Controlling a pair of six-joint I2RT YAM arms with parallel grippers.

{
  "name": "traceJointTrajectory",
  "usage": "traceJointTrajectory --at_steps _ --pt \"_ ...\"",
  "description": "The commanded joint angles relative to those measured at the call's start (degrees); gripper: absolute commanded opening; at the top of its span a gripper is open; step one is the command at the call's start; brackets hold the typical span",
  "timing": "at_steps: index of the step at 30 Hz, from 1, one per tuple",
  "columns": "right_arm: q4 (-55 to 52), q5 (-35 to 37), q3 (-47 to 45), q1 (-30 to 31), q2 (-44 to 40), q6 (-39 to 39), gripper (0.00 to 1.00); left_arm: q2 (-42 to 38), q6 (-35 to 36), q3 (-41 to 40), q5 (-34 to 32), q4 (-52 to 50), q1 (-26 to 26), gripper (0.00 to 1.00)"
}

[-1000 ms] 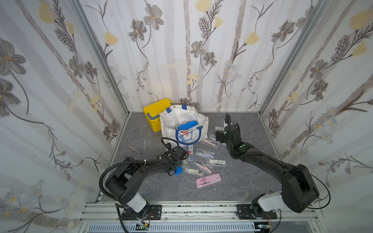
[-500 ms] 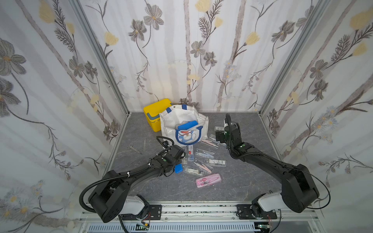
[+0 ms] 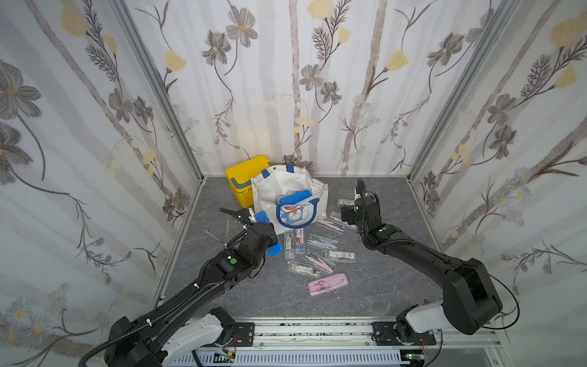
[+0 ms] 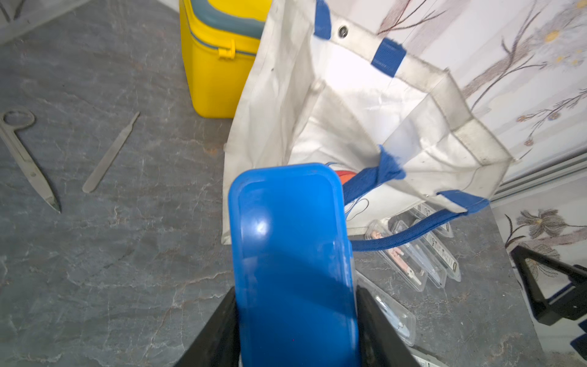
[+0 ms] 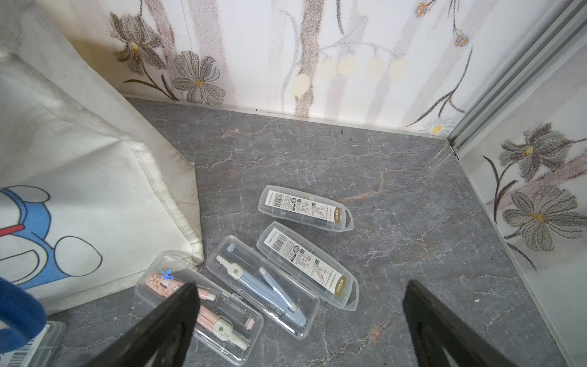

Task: Put the compass set into the canvas bag
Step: Place the compass set in the canvas bag.

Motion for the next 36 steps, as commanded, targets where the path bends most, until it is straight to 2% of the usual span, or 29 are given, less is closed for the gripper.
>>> traceJointTrajectory --at_steps 1,8,17,22,27,36 --pt "2.18 0.18 -0.21 -0.18 -0.17 0.45 1.00 0.36 5.67 4.07 -3.52 0.48 0.40 0.47" --pt "2.45 -0.10 -1.18 -0.34 -1.07 0.71 1.00 7.50 14.51 16.90 -4.35 0.73 3.82 0.47" --pt "1.85 0.18 -2.57 -0.46 -2.49 1.32 0.99 19.11 26.77 29.99 -1.89 12.35 10.37 0.47" --pt "0.81 0.23 -2.78 -0.45 -3.08 1.52 1.00 26.33 31.91 34.25 -0.53 18.28 12.76 0.47" --pt "0.93 -0.26 -4.20 -0.47 -4.76 2.36 0.99 34.81 40.85 38.24 -1.80 22.29 13.48 0.47" --pt "-0.52 0.79 -5.63 -0.56 -7.18 2.37 0.99 48.42 53.87 45.18 -1.15 23.17 13.81 0.47"
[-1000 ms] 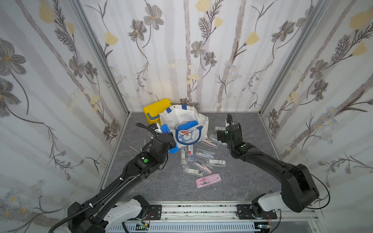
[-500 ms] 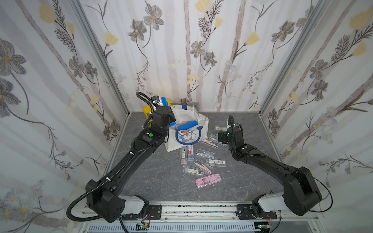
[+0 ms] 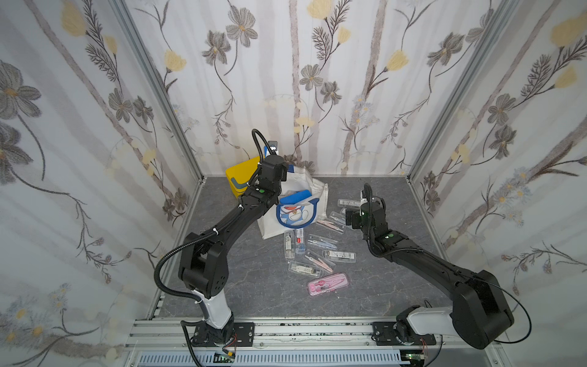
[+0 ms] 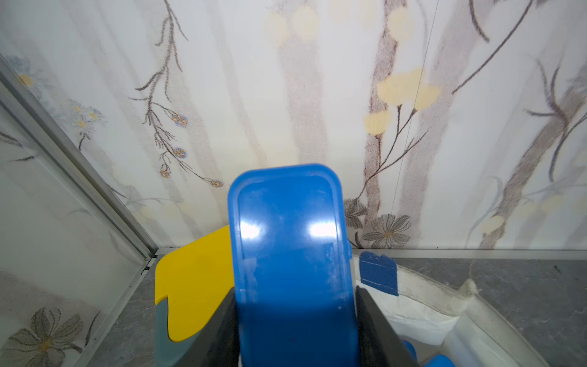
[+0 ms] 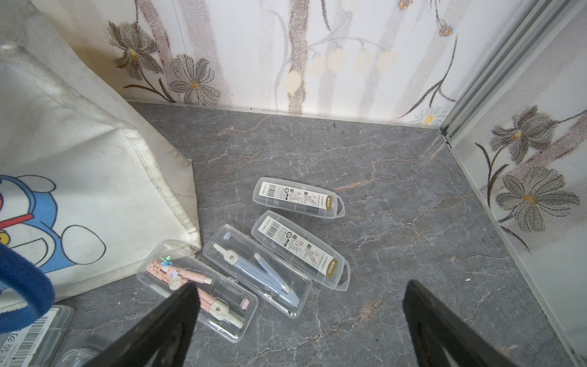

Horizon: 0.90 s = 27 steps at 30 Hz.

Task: Put the compass set into the canvas bag
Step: Place the compass set in the canvas bag.

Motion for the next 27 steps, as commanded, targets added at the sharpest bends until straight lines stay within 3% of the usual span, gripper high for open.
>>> traceJointTrajectory --at_steps 1,8,17,27 --pt "-0.15 1.07 -0.58 -0.08 -1.15 0.50 0.99 3.95 7.76 2.74 0.15 1.53 -0.04 0.47" --pt "-0.33 1.74 -0.89 -0.24 -1.82 0.02 0.99 10.32 14.76 3.75 1.69 -1.64 -0.15 0.46" --pt "-0.50 1.87 -0.75 -0.43 -1.45 -0.38 0.99 11.49 20.82 0.17 7.35 -2.13 -0.89 0.46" --pt "0.11 1.80 -0.46 -0.54 -1.30 -0.14 0.99 15.11 23.66 0.50 8.41 -5.47 -2.78 0.46"
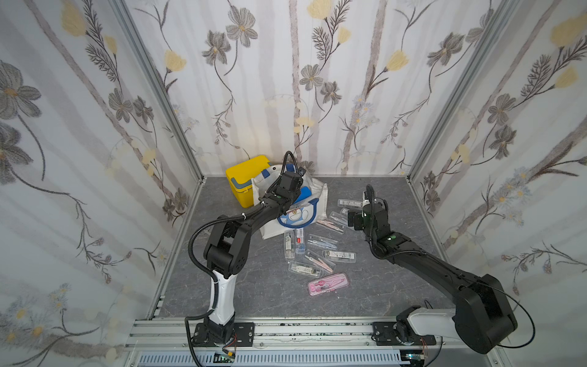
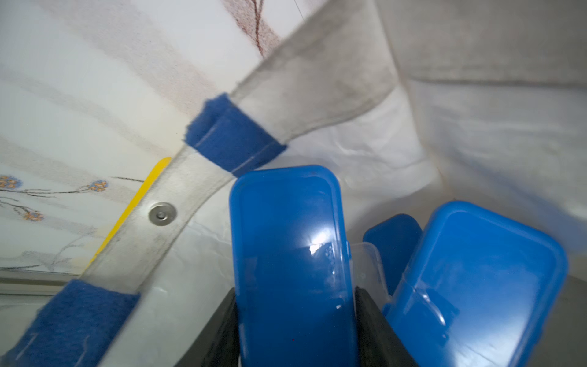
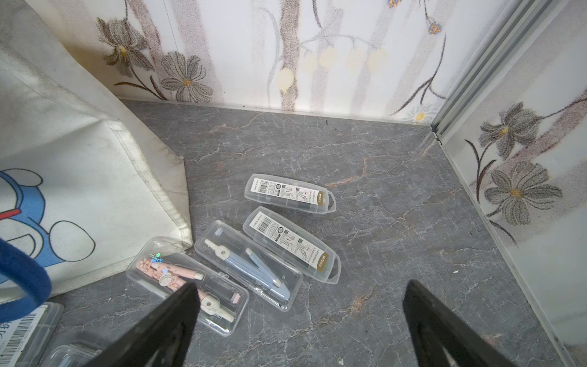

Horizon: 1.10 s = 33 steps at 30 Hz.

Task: Put the compass set into the canvas bag
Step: Place the compass set in the canvas bag.

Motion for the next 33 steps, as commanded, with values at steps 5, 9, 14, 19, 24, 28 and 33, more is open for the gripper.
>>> traceJointTrajectory --at_steps 5,9,14,19,24,28,33 --pt "0.89 1.15 0.47 0.01 -0.29 0.06 1.00 2.92 1.79 2.02 0.70 -3.34 -0.17 0.48" --pt "0.73 1.25 0.18 -0.10 -0.71 0.18 1.00 3.48 1.85 2.02 0.15 -3.74 -0.23 0.50" --pt "0.55 1.32 0.14 -0.10 -1.08 0.15 0.99 2.79 0.98 1.58 0.23 -3.75 -0.39 0.55" --pt "0.46 1.32 -0.16 -0.17 -1.44 0.23 0.99 1.02 0.17 1.56 0.30 -3.75 -0.34 0.61" --pt "0.13 1.29 -0.20 -0.16 -1.52 0.23 1.00 -1.61 -2.09 1.91 -0.59 -3.30 -0.52 0.64" --pt "0.11 1.14 -0.31 -0.18 -1.52 0.31 0.99 -4.23 -3.82 2.29 -1.99 -2.60 -0.69 0.65" --pt "-0.22 0.62 -0.22 -0.24 -1.31 0.36 0.99 -7.82 -6.86 2.46 -2.85 -3.06 -1.06 0.67"
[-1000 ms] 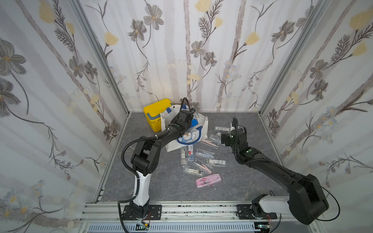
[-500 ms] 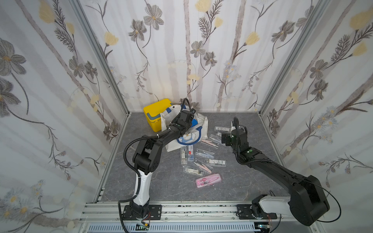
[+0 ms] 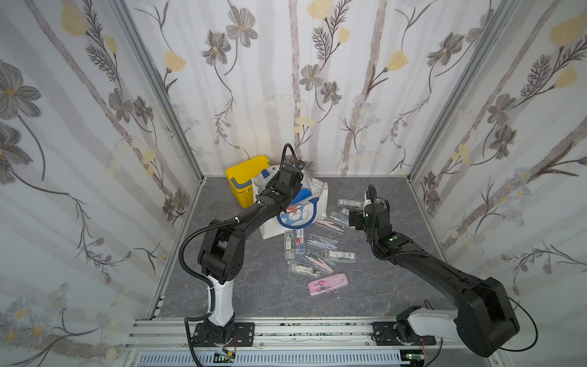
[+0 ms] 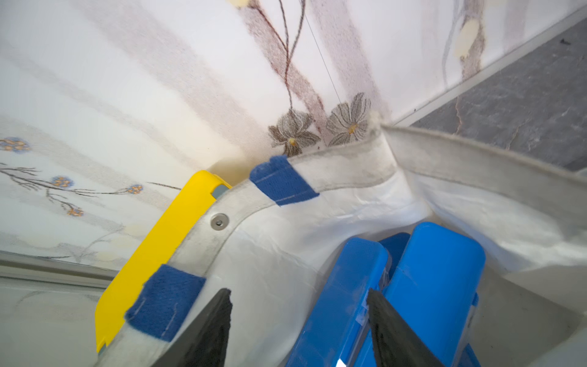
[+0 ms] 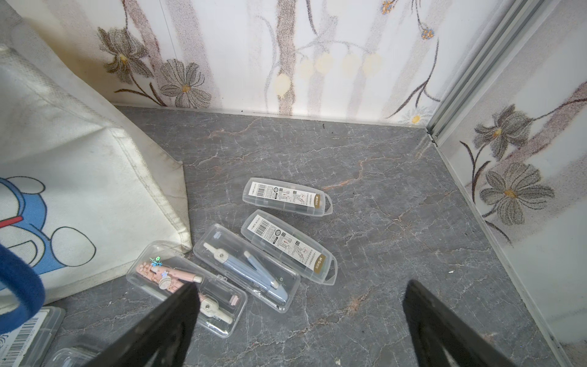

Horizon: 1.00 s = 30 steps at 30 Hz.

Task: Put the compass set into the canvas bag
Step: Place the compass set in the canvas bag, then pick up the compass set at the center of the board.

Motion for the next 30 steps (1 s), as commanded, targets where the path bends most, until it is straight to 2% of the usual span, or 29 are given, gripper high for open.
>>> traceJointTrajectory --at_steps 1,7,12,15,18,20,23,30 --pt "-0.21 0.42 0.00 0.04 0.05 0.25 1.00 -2.83 -3.24 0.13 -0.92 0.54 -0.28 0.67" --pt "-0.85 -0.59 0.21 0.03 0.78 -0.45 1.00 -10.63 -10.81 -4.82 1.59 2.16 -0.37 0.74" --pt "-0.71 -4.56 -0.03 0.13 0.18 -2.93 1.00 -18.41 -21.13 -8.30 5.14 -1.41 -0.72 0.90" --pt "-0.54 -5.93 -0.10 0.13 0.01 -4.27 0.99 -23.53 -26.95 -12.84 7.29 -1.58 -0.68 1.00" --pt "-2.62 -9.30 0.53 0.31 0.36 -6.70 1.00 -29.26 -32.06 -20.20 10.06 0.15 -0.81 1.00" --pt "-4.11 -13.19 0.90 0.60 0.58 -10.38 0.99 -33.09 -35.03 -24.92 11.45 2.07 -0.78 1.00" --pt "-5.85 -20.28 0.33 2.38 0.28 -20.14 0.99 -38.43 -38.84 -31.03 12.89 4.79 -0.74 1.00" --pt "-9.60 -23.76 -4.39 8.35 0.54 -41.26 1.00 -47.91 -45.66 -37.48 10.40 2.65 -0.70 1.00"
